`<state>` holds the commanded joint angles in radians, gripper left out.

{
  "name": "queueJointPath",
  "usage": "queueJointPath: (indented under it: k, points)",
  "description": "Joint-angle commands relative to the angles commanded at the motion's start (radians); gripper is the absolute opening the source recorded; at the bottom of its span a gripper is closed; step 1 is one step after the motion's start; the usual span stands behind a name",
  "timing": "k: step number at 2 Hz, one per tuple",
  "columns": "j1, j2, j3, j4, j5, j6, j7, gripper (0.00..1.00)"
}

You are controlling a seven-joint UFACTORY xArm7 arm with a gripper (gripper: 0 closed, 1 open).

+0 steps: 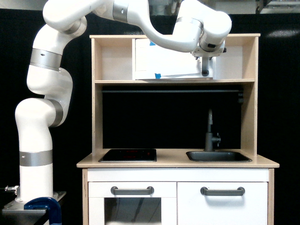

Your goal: Open the oven door

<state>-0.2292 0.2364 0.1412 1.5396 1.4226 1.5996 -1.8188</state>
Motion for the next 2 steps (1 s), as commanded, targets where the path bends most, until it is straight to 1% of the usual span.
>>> queueJointPath:
  k: [1,2]
  points:
    - [-0.024,-0.006,-0.003,-0.002,-0.005,0.027,0.0,1.0]
    - [-0.065,-0.003,-0.016,-0.044,-0.022,0.071,-0.051,1.0]
